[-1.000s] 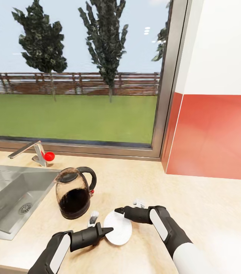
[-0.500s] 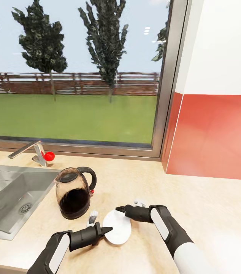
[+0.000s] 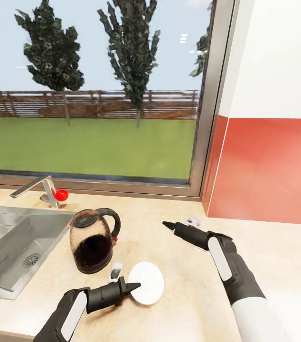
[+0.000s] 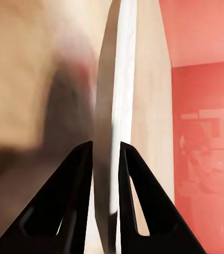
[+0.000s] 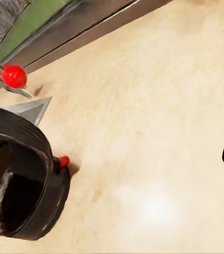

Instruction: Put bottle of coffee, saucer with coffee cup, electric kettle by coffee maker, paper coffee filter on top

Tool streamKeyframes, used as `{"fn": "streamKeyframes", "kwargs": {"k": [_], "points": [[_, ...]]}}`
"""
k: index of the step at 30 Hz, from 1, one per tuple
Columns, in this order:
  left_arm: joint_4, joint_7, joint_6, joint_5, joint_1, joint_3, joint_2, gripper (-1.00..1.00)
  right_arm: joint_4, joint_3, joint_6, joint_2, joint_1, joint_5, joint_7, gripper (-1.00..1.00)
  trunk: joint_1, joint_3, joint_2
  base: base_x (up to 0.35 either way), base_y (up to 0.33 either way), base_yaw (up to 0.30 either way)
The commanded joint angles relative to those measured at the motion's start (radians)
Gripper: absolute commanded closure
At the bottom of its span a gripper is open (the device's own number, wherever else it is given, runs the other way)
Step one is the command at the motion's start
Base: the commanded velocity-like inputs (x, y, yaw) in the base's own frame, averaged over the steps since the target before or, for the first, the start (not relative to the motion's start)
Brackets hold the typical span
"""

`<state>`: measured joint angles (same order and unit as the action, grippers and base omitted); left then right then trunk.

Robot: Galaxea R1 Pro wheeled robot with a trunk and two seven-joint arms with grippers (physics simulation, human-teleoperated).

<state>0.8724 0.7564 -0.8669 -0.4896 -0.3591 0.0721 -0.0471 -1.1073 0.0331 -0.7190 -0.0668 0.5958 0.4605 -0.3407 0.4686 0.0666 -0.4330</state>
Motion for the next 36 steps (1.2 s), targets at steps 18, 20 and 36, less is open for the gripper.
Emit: {"fn": "streamKeyframes", "kwargs": {"k": [18,20,36], "points": [[0.017,0.027,-0.009,-0.015,-0.011,0.006,0.004,1.0,-0.221,0.005,-0.007,0.07,-0.001,0.0,-0.006,-1.0,0.001,0.002,-0.002,-0.052,0.002,0.0],[0.017,0.027,-0.009,-0.015,-0.011,0.006,0.004,1.0,-0.221,0.005,-0.007,0.07,-0.001,0.0,-0.006,-1.0,0.001,0.002,-0.002,-0.327,0.068,0.0],[0.017,0.028,-0.009,-0.074,-0.009,0.005,0.034,1.0,-0.22,0.005,-0.007,0.068,-0.001,-0.002,-0.006,-1.0,0.001,0.002,-0.002,-0.333,0.134,0.0]]}}
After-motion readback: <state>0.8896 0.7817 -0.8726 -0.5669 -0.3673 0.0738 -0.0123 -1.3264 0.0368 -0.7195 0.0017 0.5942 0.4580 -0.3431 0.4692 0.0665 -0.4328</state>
